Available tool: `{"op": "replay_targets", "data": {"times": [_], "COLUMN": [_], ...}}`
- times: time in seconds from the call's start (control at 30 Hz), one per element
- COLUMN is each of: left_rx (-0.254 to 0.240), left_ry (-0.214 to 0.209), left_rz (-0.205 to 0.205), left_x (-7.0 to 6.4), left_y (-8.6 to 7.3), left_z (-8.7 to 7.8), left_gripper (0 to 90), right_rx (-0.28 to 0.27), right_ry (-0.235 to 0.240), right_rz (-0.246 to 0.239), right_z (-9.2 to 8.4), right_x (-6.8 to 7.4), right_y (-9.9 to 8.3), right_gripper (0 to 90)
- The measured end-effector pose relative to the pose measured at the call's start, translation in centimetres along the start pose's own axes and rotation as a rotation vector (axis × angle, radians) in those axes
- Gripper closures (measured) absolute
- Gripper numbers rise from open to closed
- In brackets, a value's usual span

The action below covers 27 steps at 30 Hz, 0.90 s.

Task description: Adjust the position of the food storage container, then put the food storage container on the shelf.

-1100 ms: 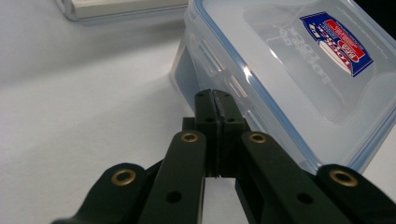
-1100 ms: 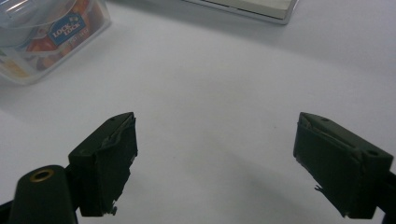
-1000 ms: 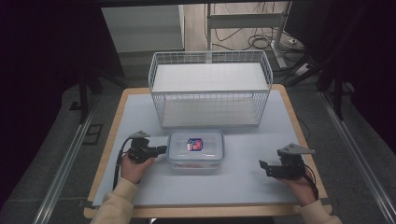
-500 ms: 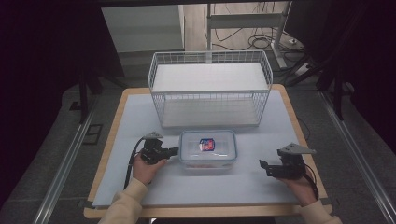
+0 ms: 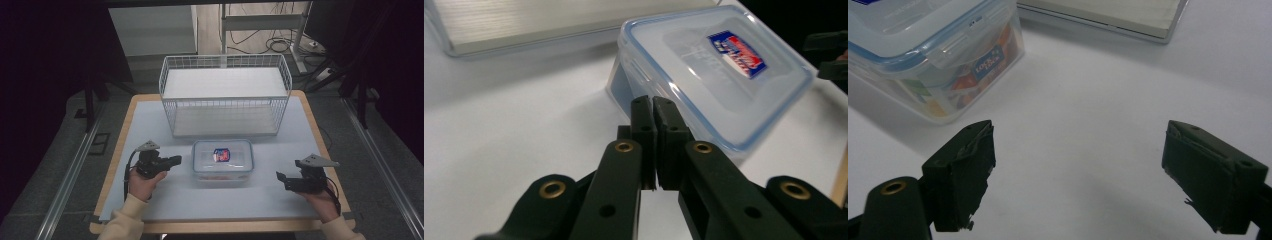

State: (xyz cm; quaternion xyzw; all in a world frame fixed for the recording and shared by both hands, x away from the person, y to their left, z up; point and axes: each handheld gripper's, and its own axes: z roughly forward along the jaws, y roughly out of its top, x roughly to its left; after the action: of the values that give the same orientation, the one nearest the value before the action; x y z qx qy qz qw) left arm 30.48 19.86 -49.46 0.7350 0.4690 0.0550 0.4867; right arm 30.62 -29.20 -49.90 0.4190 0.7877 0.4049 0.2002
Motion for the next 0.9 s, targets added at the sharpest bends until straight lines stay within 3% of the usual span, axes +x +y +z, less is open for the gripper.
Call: {"op": "replay_targets", "data": {"times": [0.23,0.4,0.43,0.5,0.53,0.63,0.8,0.9], "left_rx": [-0.007,-0.028,-0.033,-0.035,-0.045,-0.039,-0.015,-0.008], "left_ry": [-0.007,-0.003,-0.01,-0.027,-0.036,-0.058,-0.072,-0.097], "left_rz": [-0.014,-0.061,-0.072,-0.101,-0.127,-0.15,-0.159,-0.202], "left_x": [-0.2,0.0,0.0,0.2,0.2,0.3,0.4,0.6], "left_y": [-0.3,-0.3,-0.2,0.0,0.1,0.2,0.2,0.2], "left_z": [-0.8,-1.1,-1.2,-1.2,-1.2,-1.1,-0.5,-0.2], "left_gripper": [85.2,58.9,50.0,41.5,38.7,33.3,24.6,22.1], "right_rx": [0.001,-0.001,-0.005,-0.009,-0.014,-0.026,-0.012,-0.015], "right_ry": [0.007,0.014,0.022,0.035,0.042,0.059,0.106,0.117], "right_rz": [-0.007,-0.004,-0.002,0.002,0.004,-0.006,0.005,0.008], "right_z": [0.3,0.3,0.3,0.3,0.3,0.3,0.6,0.6], "right_x": [0.0,-0.1,-0.1,-0.1,-0.1,0.1,0.6,0.8], "right_y": [0.2,0.2,0.3,0.3,0.3,0.4,0.8,1.1], "right_gripper": [14.1,14.0,14.0,13.2,12.6,12.4,12.5,13.1]}}
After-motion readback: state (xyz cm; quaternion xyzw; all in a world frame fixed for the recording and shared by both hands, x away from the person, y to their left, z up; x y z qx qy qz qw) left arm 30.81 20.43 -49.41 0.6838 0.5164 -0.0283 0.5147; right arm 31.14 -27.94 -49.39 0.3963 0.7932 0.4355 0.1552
